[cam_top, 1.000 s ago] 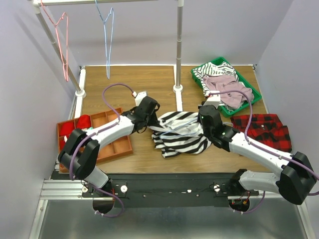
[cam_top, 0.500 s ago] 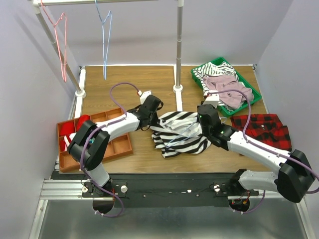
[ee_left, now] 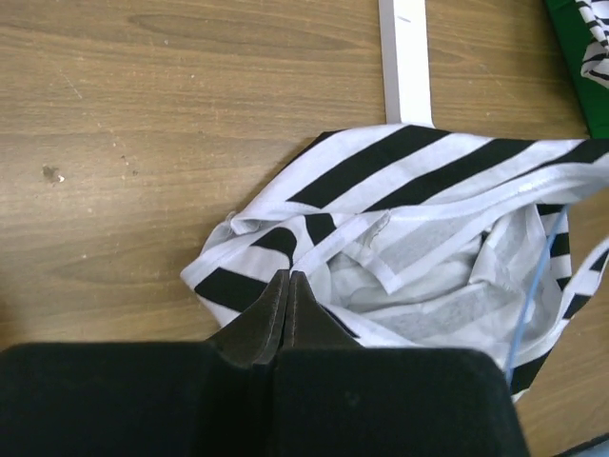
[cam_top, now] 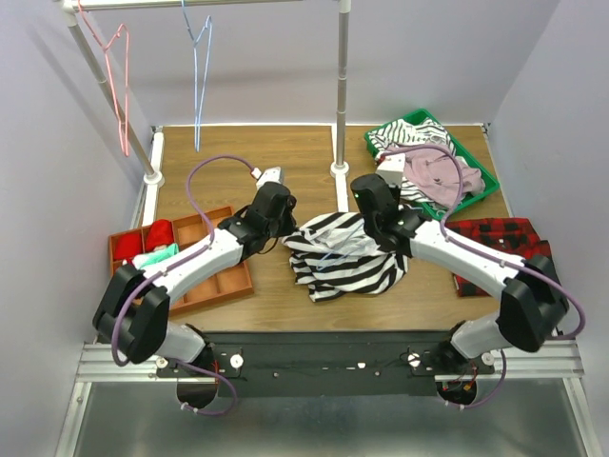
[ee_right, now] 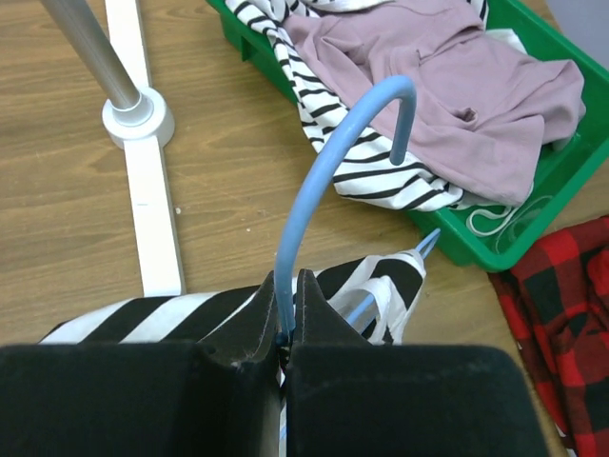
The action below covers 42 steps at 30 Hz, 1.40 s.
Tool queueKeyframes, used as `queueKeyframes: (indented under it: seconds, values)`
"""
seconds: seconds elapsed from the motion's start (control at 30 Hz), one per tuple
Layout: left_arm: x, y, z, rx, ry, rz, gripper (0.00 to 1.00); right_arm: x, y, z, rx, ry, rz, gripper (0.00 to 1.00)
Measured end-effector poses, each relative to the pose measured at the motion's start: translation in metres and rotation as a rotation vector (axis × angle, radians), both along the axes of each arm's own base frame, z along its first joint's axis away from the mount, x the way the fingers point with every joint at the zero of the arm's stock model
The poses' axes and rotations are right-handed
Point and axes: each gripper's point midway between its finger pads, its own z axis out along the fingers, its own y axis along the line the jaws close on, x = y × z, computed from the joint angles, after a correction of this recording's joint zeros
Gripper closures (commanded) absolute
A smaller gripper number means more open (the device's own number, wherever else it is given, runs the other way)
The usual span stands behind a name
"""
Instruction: Place the tank top on the hanger
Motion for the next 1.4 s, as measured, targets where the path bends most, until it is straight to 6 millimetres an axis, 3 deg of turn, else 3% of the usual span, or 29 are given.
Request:
queueKeyframes:
  seconds: [0.03, 0.1, 0.17, 0.23, 0.33, 0.4, 0.5, 0.53, 0.6, 0.63, 0.73, 1.1, 1.23, 1.4]
  values:
    - [-0.003, 0.002, 0.001, -0.004, -0.004, -0.002, 0.66, 0.002, 0.001, -0.001, -0.008, 0.008, -0.008, 0.99]
    - [-0.01, 0.008, 0.0, -0.001, -0.008, -0.006, 0.64, 0.007, 0.005, -0.007, -0.019, 0.03, -0.021, 0.99]
    - [-0.014, 0.01, -0.006, 0.013, 0.003, -0.009, 0.57, 0.006, 0.005, -0.014, -0.028, 0.054, -0.026, 0.99]
    - [-0.013, 0.01, -0.011, 0.027, 0.015, -0.013, 0.42, 0.004, 0.004, -0.018, -0.03, 0.065, -0.029, 0.99]
    - [-0.008, 0.006, -0.026, 0.055, 0.055, -0.013, 0.33, 0.002, 0.004, -0.019, -0.025, 0.07, -0.034, 0.99]
    - [-0.006, 0.003, -0.035, 0.067, 0.075, -0.018, 0.35, 0.002, 0.003, -0.02, -0.024, 0.074, -0.036, 0.99]
    - [-0.003, -0.002, -0.047, 0.077, 0.109, -0.025, 0.53, 0.001, 0.005, -0.021, -0.015, 0.081, -0.031, 0.99]
    - [-0.002, -0.004, -0.05, 0.078, 0.118, -0.028, 0.64, 0.001, 0.006, -0.022, -0.01, 0.084, -0.027, 0.99]
    - [-0.002, -0.007, -0.054, 0.072, 0.13, -0.037, 0.78, 0.001, 0.008, -0.024, -0.003, 0.089, -0.02, 0.99]
    - [-0.003, -0.009, -0.056, 0.069, 0.137, -0.042, 0.92, 0.001, 0.008, -0.024, 0.0, 0.092, -0.017, 0.99]
    - [-0.004, -0.011, -0.056, 0.053, 0.138, -0.053, 1.0, 0.001, 0.012, -0.028, 0.005, 0.104, -0.002, 0.99]
    - [-0.053, 0.004, -0.034, -0.036, 0.082, -0.113, 1.0, 0.005, 0.024, -0.035, 0.032, 0.13, 0.03, 0.99]
    - [-0.078, 0.002, -0.037, -0.047, 0.078, -0.154, 1.0, 0.007, 0.027, -0.034, 0.051, 0.125, 0.025, 0.99]
    - [-0.114, -0.005, -0.058, -0.019, 0.105, -0.213, 1.0, 0.009, 0.03, -0.036, 0.066, 0.125, 0.016, 0.99]
